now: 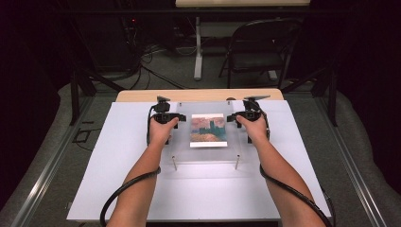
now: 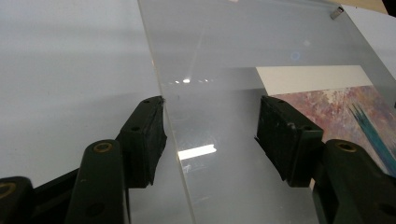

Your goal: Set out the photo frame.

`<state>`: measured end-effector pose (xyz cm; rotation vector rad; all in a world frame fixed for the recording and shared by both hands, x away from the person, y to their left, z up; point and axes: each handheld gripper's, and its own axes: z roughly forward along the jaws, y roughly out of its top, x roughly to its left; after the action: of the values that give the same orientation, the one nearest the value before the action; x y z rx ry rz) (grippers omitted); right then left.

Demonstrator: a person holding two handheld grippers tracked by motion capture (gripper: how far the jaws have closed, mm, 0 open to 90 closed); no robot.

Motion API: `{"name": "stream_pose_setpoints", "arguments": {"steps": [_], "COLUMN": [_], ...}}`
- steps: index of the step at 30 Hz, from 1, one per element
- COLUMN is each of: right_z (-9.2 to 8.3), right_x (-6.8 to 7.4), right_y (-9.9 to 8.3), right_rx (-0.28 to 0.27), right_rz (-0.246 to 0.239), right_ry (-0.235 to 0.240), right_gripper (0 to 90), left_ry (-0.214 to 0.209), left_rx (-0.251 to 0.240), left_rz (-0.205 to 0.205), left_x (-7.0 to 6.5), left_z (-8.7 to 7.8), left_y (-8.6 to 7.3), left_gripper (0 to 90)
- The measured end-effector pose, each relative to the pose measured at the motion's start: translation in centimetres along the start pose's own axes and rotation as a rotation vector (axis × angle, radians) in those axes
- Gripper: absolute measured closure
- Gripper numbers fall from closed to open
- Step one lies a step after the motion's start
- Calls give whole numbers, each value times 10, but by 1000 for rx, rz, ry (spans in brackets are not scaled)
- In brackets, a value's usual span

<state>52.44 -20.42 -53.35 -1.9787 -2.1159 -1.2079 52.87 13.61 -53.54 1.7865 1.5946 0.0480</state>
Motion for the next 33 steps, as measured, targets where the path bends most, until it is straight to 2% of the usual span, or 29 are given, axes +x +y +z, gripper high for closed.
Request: {"name": "stream_pose_setpoints", "arguments": {"steps": [8, 16, 20, 33], "right_z": [2, 4, 5, 8], "right_x": [-1, 1, 0, 2], "right_y": [-1, -2, -2, -2], "right_rx": [8, 17, 15, 26], "right_rz": [6, 15, 21, 29], "right_ry": [9, 19, 24, 35], "right_gripper": [472, 438, 433, 393], "left_ry": [-16, -21, -32, -42], "left_rx": [15, 22, 29, 42], "left_rz": [-12, -1, -18, -25], "left_x": [1, 1, 1, 0], "left_z": [2, 2, 3, 6], "left_y": [0, 1, 1, 1], "left_gripper": [383, 356, 354, 321]}}
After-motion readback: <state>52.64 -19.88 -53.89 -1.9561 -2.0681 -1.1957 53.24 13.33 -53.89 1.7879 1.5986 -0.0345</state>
